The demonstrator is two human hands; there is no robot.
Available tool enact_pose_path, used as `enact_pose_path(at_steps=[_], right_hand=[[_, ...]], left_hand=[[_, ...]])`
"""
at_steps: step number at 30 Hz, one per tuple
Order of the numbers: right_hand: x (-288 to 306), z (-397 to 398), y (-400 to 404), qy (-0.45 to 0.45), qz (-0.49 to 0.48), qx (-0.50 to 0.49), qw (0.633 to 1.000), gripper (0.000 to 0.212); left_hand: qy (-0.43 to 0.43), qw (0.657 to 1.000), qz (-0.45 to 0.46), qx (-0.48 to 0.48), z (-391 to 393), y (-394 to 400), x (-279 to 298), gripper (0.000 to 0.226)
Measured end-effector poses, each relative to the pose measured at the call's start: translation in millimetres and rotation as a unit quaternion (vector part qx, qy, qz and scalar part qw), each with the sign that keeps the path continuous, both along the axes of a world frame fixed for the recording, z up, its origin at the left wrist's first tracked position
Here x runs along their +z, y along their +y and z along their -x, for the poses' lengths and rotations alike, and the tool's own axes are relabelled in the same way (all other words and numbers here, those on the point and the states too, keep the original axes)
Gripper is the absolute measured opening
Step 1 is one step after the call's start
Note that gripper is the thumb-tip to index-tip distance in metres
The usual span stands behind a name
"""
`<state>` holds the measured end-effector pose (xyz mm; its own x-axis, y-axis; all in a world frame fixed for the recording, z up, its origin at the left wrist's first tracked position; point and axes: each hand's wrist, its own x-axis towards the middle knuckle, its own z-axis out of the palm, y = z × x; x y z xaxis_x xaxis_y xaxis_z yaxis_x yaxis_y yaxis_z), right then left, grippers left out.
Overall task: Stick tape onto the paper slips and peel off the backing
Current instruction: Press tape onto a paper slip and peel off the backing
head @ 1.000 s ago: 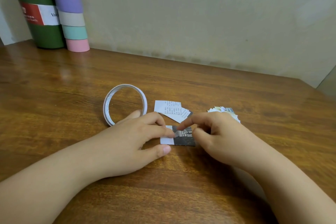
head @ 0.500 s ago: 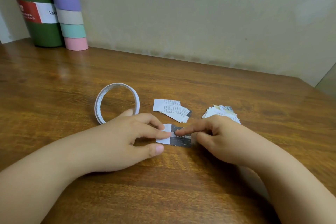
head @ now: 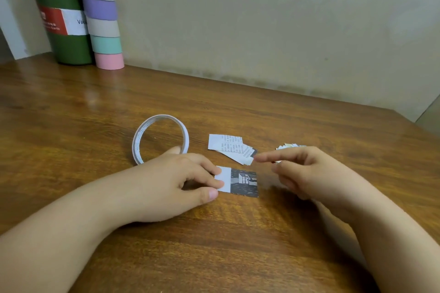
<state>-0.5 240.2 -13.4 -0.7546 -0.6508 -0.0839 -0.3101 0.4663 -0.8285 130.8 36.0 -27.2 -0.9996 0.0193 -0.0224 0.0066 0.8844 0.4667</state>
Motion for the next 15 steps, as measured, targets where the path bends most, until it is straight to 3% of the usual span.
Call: enact_pose_path(at_steps=[4, 8, 11, 15], right_hand=[[-6.0, 0.5, -4.1, 0.141, 0.036, -0.084, 0.986, 0.015], [2.1, 1.6, -24.7, 0.287, -0.062, -0.059, 0.954, 0.026], [8.5, 17.0, -46.7, 0.315, -0.162, -0.023, 0.935, 0.037], [3.3, 36.1, -77.1, 0.279, -0.249, 0.023, 0.927, 0.044]], left_hand=[[0.005, 1.0, 0.001, -0.003, -1.0, 0.5, 0.9, 0.032], [0.008, 1.0, 0.008, -0.018, -2.1, 2.4, 1.5, 0.037], [0.014, 1.0, 0.015, -0.021, -2.4, 2.9, -0.2, 0.04], [0.023, 0.999, 0.001, -0.022, -3.8, 3.2, -0.2, 0.041]])
